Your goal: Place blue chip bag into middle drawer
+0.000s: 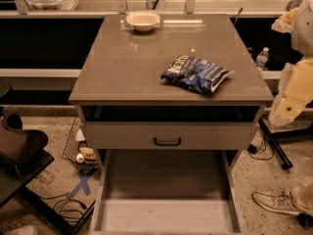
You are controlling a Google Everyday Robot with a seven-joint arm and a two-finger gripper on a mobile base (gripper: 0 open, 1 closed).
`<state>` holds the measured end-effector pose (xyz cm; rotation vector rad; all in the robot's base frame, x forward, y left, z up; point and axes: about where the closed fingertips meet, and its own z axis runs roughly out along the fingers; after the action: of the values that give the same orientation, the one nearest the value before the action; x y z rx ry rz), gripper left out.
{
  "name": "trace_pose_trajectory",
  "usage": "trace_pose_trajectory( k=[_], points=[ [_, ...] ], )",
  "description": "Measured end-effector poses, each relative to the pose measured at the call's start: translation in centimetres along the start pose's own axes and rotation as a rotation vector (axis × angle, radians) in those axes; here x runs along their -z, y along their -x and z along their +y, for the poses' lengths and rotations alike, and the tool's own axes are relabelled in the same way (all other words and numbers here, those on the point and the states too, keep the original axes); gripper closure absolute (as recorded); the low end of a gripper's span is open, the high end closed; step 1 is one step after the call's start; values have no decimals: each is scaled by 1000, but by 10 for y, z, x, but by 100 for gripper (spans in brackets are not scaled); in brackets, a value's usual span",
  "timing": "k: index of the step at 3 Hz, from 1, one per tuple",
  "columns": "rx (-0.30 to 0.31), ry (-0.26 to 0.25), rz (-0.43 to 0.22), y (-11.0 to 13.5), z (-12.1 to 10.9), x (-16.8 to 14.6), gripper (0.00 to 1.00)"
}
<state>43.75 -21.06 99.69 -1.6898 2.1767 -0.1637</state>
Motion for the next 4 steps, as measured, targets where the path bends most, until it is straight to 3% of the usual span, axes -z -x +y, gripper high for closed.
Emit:
trace_pose_trajectory(
  k=[1, 2, 3, 4],
  points=[
    [0, 0, 0, 0, 0, 0, 0],
    [38, -31, -12, 14, -12, -23, 0],
    [38, -68, -55, 50, -57, -85, 0],
    [-21, -59, -81, 78, -89, -136, 0]
  ],
)
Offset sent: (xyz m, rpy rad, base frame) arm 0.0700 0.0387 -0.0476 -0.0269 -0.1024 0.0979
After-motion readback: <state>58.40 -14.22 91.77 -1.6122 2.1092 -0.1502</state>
